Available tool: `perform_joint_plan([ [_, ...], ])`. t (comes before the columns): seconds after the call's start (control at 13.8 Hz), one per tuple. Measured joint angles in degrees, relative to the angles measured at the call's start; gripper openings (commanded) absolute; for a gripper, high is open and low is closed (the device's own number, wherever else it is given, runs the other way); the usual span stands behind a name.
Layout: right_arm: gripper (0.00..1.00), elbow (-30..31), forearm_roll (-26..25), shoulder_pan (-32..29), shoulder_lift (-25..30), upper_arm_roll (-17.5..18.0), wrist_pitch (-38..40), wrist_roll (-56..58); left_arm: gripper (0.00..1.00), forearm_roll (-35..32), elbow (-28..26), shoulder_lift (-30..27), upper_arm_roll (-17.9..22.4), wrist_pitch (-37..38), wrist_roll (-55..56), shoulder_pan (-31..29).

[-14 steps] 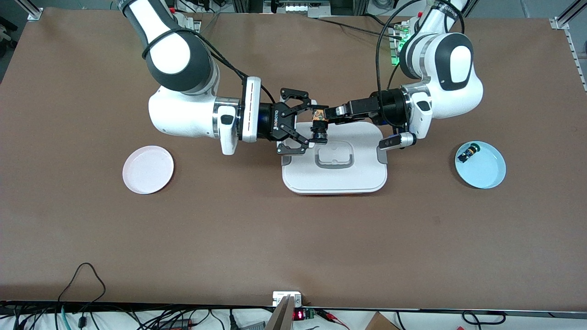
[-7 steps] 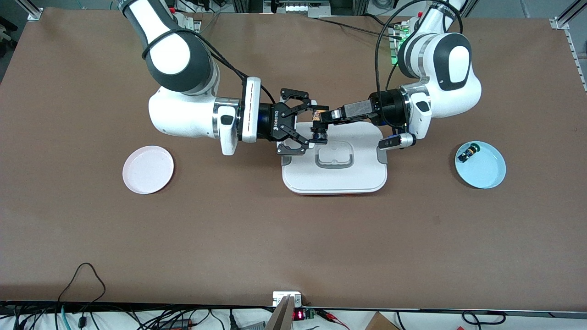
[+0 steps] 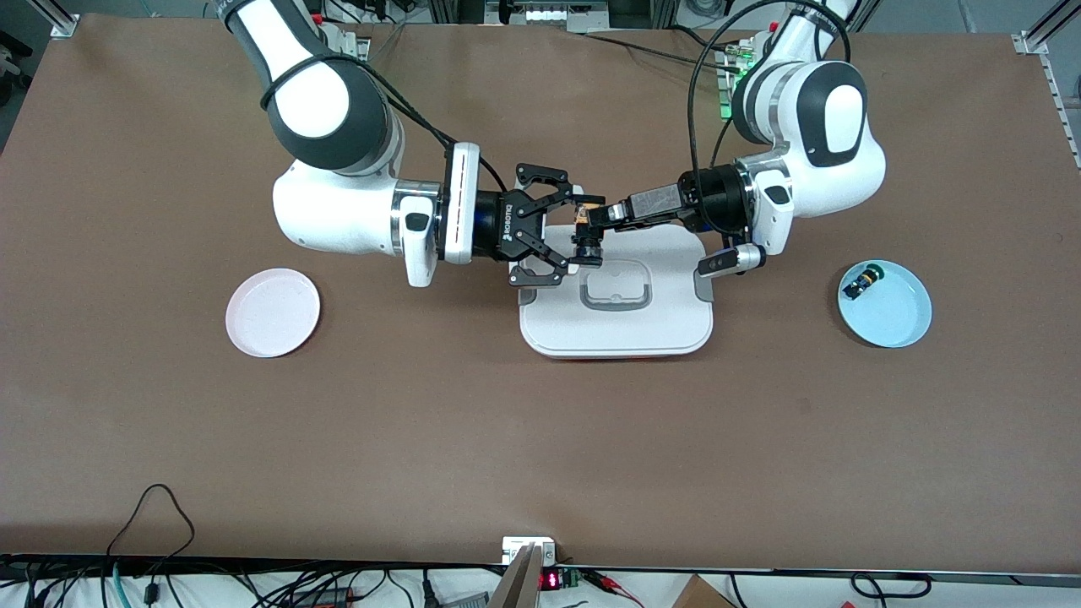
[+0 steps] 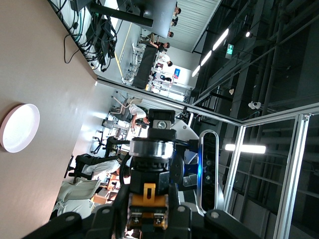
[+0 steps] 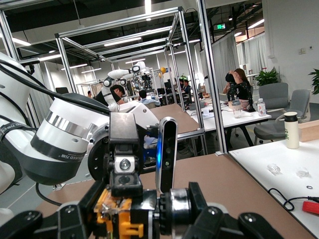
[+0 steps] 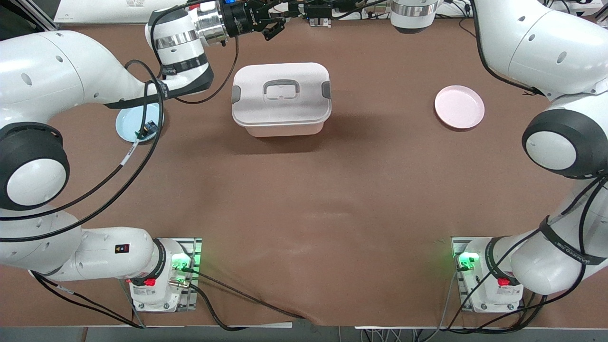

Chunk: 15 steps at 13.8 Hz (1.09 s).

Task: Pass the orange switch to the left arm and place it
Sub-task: 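Open the right gripper while the left gripper pulls the switch away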

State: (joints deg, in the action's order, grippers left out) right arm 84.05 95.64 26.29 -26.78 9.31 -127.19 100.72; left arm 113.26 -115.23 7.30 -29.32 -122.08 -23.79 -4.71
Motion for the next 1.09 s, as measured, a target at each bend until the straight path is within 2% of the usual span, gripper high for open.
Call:
perform_joint_plan([
  [0.51, 1.00, 0.1, 1.3, 0.7, -0.6, -0.7, -0.1, 0.1, 0.00, -3.3, 0.1, 0.0, 0.8, 0.0, 0.4, -0.3],
  [0.65, 1.00, 0.3, 1.1, 0.9, -0.5, -3.2, 0.5, 0.1, 0.00, -4.8, 0.1, 0.0, 2.2, 0.0, 1.9, -0.6],
  [0.8, 1.00, 2.4, 0.6, -0.1, 0.0, -5.7, 3.9, 0.3, 0.00, -11.1, 0.2, -0.1, 4.7, 0.2, 2.9, -0.8],
  [1.09, 1.00, 8.1, -7.0, -6.7, 1.8, -9.1, 16.2, 1.1, 0.00, -29.0, -0.6, 0.0, 10.9, 5.4, 4.0, -1.5],
])
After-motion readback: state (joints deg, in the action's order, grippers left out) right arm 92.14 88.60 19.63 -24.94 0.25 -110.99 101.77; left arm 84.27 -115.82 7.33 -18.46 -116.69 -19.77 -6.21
